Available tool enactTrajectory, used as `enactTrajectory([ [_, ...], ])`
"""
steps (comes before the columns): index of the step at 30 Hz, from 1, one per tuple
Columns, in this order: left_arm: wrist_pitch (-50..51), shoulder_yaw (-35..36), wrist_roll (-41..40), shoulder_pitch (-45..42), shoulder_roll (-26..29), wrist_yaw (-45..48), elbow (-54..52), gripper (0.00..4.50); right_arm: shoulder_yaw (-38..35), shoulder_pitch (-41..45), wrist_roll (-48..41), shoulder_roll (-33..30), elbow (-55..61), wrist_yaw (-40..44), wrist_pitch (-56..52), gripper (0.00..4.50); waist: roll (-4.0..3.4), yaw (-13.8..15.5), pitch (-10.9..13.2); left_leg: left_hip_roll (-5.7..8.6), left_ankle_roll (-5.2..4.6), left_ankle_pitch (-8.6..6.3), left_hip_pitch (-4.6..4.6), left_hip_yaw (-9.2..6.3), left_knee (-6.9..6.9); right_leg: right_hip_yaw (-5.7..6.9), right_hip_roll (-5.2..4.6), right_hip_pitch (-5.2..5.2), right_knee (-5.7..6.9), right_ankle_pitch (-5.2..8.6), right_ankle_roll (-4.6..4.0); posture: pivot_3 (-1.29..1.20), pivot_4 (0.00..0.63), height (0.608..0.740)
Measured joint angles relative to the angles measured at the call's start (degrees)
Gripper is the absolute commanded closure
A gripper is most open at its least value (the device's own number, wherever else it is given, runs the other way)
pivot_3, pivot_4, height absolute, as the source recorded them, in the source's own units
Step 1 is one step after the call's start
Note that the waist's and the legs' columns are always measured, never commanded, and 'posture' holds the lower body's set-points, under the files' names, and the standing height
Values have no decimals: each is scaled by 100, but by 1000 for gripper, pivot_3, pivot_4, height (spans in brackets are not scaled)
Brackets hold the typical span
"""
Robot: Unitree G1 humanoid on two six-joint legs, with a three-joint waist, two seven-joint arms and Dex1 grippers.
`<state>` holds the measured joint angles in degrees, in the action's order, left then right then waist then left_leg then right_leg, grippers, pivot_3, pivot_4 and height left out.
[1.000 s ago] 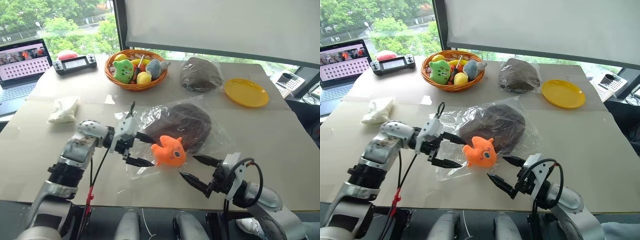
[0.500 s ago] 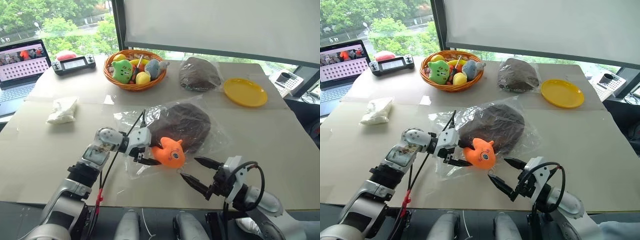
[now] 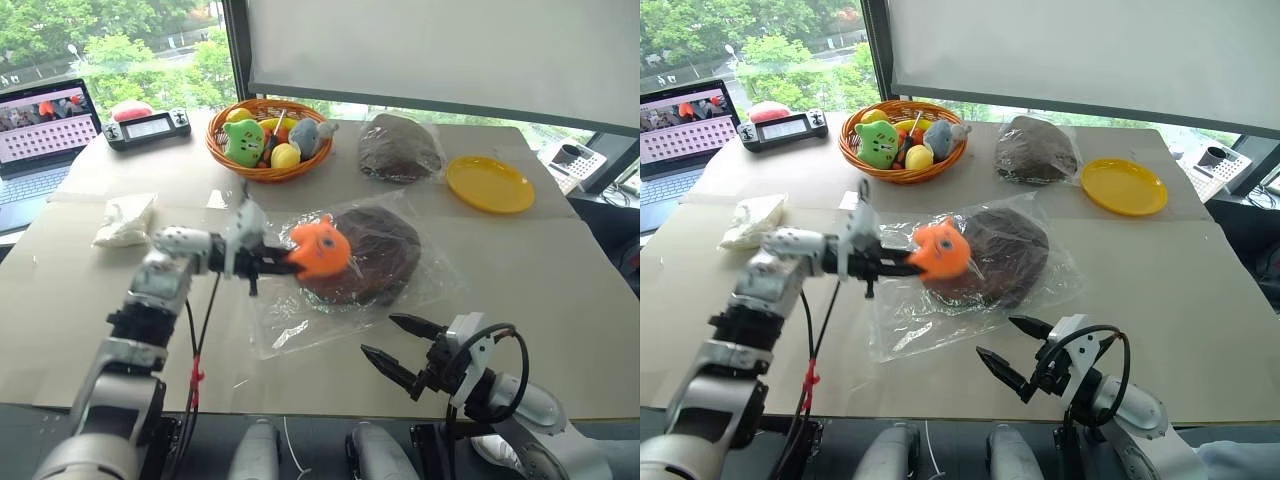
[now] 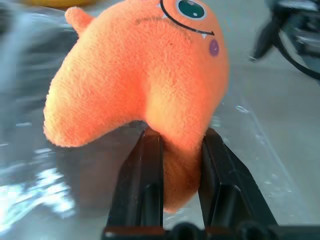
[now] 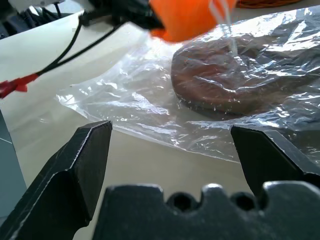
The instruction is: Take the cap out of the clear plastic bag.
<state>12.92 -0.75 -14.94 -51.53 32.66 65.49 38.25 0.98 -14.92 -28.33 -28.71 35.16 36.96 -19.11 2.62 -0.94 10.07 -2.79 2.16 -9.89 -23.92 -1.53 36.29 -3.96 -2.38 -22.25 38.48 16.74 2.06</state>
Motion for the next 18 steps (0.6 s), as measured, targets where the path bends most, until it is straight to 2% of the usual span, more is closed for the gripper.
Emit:
enactTrajectory([
  [4,-673,315,810,-1059,334,-3071,2293,3597,11,11,2,4,36,3,-1,0,0,-29,0,1,-6,-6,-3,4,-7,-5,-3,1,-17,0,7,0,150,740],
  [6,-936,341,1129,-1150,478,-4314,3063,3597,11,15,2,3,34,2,-1,0,0,-32,0,1,-4,-7,-15,4,-10,-3,-4,-8,-23,-2,6,0,150,740],
  [8,-985,445,1304,-1147,547,-5178,3618,3597,11,19,2,3,34,2,-4,0,3,7,1,1,-4,-7,-41,1,-7,4,-5,-31,-22,-13,-8,0,150,740],
  [11,-1007,574,1417,-1147,559,-5771,3920,2853,18,82,1,4,35,2,-5,0,7,88,3,5,-2,-6,-48,-2,2,10,-8,-28,-22,-22,-15,0,150,740],
  [18,-1007,890,1533,-1161,614,-6366,3973,193,18,80,1,3,35,-3,-7,0,7,125,3,5,2,-4,-34,0,4,10,-8,-12,-25,-15,7,0,150,740],
])
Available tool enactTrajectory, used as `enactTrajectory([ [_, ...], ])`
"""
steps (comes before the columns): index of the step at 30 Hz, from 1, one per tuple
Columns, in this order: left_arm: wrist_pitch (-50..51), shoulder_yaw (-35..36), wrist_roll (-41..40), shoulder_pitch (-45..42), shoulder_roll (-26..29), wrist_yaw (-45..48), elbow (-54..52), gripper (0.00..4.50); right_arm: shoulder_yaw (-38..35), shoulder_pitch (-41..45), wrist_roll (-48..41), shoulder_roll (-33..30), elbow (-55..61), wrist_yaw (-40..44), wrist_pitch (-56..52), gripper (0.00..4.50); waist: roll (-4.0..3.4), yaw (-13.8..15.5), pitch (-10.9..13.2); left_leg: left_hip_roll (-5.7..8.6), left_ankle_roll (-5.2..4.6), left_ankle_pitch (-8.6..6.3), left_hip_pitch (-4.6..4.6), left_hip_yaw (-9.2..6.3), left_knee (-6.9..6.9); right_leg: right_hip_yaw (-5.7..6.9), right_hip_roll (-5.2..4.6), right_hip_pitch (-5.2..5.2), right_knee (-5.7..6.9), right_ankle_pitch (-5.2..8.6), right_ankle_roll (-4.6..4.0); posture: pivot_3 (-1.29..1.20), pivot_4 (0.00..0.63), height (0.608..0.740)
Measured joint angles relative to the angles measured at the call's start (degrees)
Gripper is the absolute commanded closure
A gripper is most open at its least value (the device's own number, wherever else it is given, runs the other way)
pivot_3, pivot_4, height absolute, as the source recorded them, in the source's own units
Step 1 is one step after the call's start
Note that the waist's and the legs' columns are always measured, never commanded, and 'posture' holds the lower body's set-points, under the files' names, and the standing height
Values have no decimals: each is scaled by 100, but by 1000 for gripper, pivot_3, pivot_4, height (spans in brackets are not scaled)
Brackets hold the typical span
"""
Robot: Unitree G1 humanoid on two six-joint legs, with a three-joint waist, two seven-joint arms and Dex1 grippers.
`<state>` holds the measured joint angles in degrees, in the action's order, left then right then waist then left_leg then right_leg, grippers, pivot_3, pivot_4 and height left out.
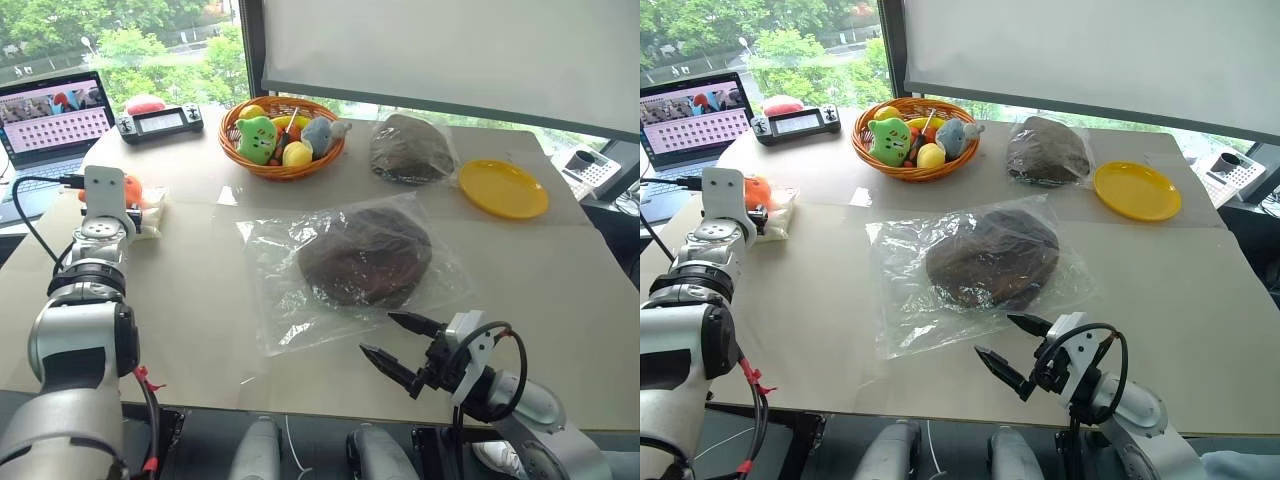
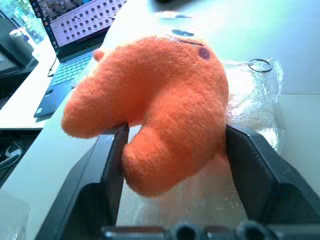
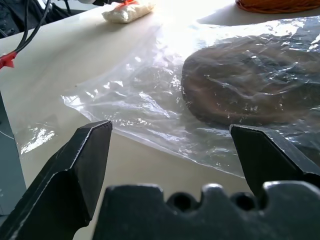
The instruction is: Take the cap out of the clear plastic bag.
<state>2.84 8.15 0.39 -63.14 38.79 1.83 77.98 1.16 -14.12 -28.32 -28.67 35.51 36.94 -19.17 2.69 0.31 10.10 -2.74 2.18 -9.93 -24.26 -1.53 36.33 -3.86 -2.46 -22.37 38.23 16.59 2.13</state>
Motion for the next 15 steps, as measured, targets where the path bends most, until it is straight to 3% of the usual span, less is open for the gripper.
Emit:
enactTrajectory([
  [1,0,18,14,-18,-6,0,0,29,-1,0,0,0,0,-3,0,0,0,-3,0,0,0,0,-1,0,-1,0,0,-1,-1,-1,-1,0,150,740],
  [7,-10,83,130,-106,-28,128,0,29,-2,-35,0,0,0,-6,0,0,0,-35,0,0,0,0,-1,0,-1,0,0,0,-2,-6,-9,0,150,740],
  [10,-204,40,208,-110,-113,732,-2,29,-4,-57,0,-3,0,0,0,0,0,-37,0,1,1,1,-1,1,0,0,0,1,-2,-6,-9,0,150,740],
  [15,-688,4,104,-131,-256,2603,-231,29,-4,-54,9,-47,5,13,0,0,0,-56,0,1,2,1,-4,0,-2,0,0,-1,-4,-12,-20,0,150,740],
])
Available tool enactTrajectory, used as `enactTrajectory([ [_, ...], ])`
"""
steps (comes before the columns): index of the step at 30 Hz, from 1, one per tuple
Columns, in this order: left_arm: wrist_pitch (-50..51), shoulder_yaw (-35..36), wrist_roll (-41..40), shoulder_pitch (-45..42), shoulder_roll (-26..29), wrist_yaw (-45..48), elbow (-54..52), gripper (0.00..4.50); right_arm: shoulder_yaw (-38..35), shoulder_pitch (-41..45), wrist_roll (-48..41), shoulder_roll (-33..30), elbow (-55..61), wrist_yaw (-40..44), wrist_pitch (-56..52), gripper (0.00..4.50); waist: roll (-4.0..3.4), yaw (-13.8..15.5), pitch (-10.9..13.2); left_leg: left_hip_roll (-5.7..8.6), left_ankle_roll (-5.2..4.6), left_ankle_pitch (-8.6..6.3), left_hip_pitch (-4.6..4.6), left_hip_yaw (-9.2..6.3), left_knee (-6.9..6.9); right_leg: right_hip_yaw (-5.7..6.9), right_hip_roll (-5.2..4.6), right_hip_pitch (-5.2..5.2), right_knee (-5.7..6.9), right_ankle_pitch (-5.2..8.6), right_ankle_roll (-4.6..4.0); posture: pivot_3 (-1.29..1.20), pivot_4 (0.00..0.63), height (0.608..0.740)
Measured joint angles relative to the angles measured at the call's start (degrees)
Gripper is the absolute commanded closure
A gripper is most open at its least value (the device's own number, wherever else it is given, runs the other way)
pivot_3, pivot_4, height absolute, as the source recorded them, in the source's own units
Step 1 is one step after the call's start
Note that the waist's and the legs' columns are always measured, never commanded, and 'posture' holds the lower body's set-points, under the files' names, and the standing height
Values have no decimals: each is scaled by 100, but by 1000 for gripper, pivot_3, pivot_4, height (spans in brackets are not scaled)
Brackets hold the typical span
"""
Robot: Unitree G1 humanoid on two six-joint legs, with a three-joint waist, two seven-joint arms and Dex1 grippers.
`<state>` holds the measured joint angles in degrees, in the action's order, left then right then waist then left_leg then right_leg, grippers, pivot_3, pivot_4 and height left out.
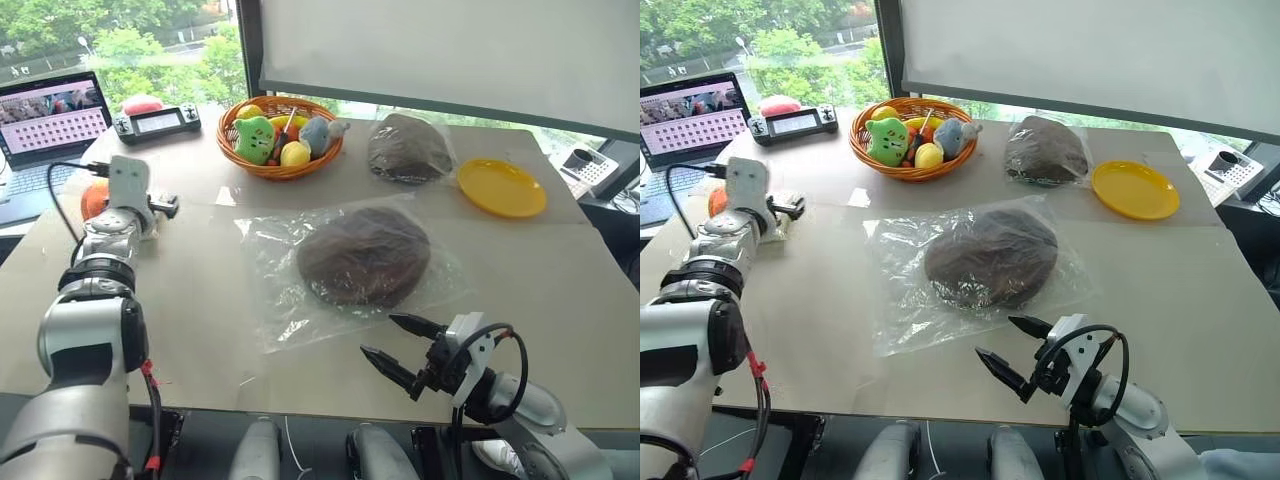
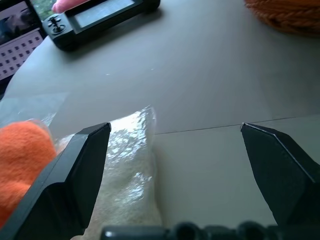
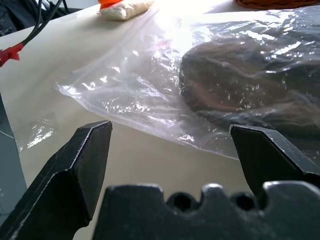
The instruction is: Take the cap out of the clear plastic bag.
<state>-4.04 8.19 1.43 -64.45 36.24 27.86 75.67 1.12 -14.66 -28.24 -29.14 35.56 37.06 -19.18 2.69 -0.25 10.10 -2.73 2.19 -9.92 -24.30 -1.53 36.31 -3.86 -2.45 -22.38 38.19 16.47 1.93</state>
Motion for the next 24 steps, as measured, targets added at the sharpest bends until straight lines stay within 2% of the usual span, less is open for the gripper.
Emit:
enactTrajectory([
  [4,390,87,-1032,526,103,2848,-1901,29,16,377,-15,-26,62,-79,-164,0,-3,-119,-1,-4,2,1,3,5,-3,-7,0,0,3,-10,-17,0,150,740],
  [5,825,79,-1452,972,286,3632,-2949,29,10,603,-36,-30,142,-110,-252,0,-6,-220,-2,-8,1,1,14,10,-9,-15,1,1,7,-10,-19,0,150,740],
  [6,942,75,-1547,1082,326,3824,-3174,29,-7,630,-45,-33,170,-116,-255,0,-6,-227,-1,-9,1,1,16,11,-10,-16,1,1,8,-10,-20,0,150,740],
  [7,1479,87,-1919,1884,692,4282,-4286,29,48,875,-105,-46,206,-120,-366,0,-12,-331,-3,-15,0,0,31,18,-24,-30,4,1,13,-9,-25,0,150,740],
  [8,1565,87,-1984,2029,759,4367,-4460,29,41,899,-120,-46,220,-121,-378,0,-14,-352,-3,-14,0,1,34,19,-30,-31,2,2,16,-9,-26,0,150,740],
  [10,2180,148,-2305,3039,1112,4695,-5478,29,71,1154,-141,-55,228,-144,-494,0,-16,-400,-2,-18,0,1,46,20,-31,-31,4,0,29,-3,-33,0,150,740],
  [13,2897,337,-2774,4381,1277,4790,-6811,29,101,1531,-150,-68,203,-144,-631,0,-17,-319,-1,-16,0,2,47,9,-26,-16,3,7,40,0,-37,0,150,740],
  [19,2534,1198,-2870,6510,1231,4420,-8696,29,748,2614,187,-184,-42,122,-720,0,-14,-182,-2,-19,0,2,54,17,-25,-18,-2,10,28,6,-40,0,150,740],
  [24,2096,1354,-2877,7266,1025,4286,-9459,29,1360,2917,689,-409,-287,715,-399,0,-15,-73,-1,-16,0,2,50,18,-30,-16,-4,7,21,9,-44,0,150,740],
])
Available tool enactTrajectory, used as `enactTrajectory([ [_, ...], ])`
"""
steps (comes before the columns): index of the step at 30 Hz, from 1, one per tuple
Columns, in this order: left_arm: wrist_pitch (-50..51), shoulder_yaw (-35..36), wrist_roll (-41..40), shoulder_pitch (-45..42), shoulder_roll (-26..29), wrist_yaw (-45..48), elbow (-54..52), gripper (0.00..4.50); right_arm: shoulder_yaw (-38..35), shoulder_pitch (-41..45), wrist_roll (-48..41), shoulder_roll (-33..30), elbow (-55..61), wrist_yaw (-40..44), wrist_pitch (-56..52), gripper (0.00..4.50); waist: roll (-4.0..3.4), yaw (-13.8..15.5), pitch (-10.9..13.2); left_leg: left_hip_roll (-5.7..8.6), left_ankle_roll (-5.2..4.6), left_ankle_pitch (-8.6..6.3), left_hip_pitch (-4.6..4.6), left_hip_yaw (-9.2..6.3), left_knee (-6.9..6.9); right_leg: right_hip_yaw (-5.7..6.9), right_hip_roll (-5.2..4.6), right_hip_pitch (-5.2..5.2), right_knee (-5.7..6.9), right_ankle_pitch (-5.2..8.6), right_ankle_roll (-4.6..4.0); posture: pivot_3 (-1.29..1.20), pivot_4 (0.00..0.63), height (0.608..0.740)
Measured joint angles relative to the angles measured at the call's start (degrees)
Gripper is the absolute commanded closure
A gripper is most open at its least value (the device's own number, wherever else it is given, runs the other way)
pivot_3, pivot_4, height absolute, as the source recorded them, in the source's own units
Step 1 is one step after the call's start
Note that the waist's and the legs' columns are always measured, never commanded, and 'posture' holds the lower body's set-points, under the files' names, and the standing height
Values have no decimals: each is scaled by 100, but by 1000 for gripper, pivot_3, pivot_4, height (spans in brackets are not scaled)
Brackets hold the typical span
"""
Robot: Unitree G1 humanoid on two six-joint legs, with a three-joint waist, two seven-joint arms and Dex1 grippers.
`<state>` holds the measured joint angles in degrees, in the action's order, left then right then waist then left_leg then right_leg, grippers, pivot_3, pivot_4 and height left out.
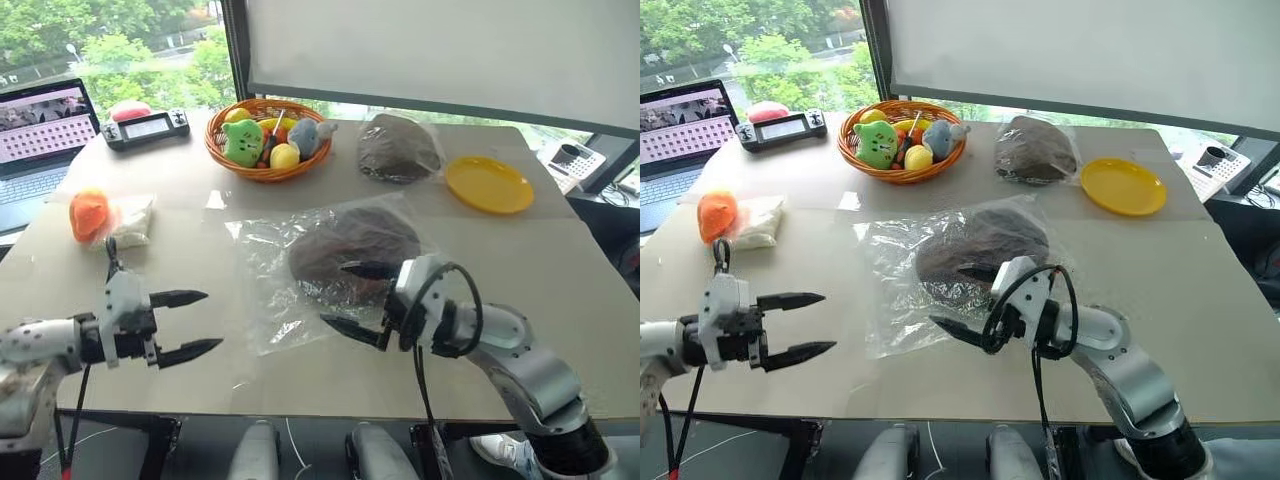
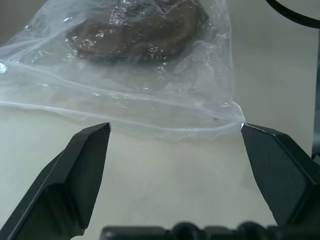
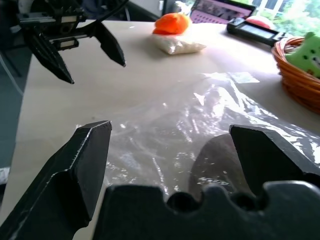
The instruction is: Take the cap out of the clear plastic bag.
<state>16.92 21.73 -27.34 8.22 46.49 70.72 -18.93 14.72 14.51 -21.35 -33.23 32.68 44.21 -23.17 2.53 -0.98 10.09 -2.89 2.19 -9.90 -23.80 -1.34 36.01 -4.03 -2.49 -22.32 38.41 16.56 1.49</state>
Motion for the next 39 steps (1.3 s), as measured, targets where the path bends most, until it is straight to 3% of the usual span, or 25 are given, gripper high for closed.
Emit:
enactTrajectory([
  [7,-180,7,-5,555,-103,-110,-391,29,850,96,636,-298,-662,1158,949,0,1,-10,0,-3,0,0,4,2,1,-1,3,3,-6,13,18,0,150,740],
  [10,-182,15,-8,642,-65,-106,-394,29,1135,382,820,172,-1186,1306,1191,0,1,-48,0,-7,0,0,6,1,-1,-1,8,2,-6,13,18,0,150,740],
  [26,-171,75,-129,798,53,-271,-502,29,1881,1570,2592,1992,-4018,357,2042,0,-1,-157,0,-5,0,0,12,0,-10,0,8,0,0,1,-4,0,150,740],
  [27,-171,75,-128,797,53,-284,-501,0,1880,1571,2653,2023,-4047,310,2096,499,-1,-155,0,-5,0,0,13,-1,-10,0,8,0,3,2,-5,0,150,740],
  [30,-172,70,-127,787,54,-337,-500,0,1878,1512,2739,2007,-4032,295,2184,1266,-2,-146,0,-4,1,0,13,-1,-9,1,7,2,2,2,-5,0,150,740],
  [39,-181,-91,-53,569,56,-430,-378,0,1857,1150,2864,1641,-3552,357,2183,4328,-3,-136,1,-4,1,0,13,0,-9,1,7,2,2,3,-5,0,150,740],
])
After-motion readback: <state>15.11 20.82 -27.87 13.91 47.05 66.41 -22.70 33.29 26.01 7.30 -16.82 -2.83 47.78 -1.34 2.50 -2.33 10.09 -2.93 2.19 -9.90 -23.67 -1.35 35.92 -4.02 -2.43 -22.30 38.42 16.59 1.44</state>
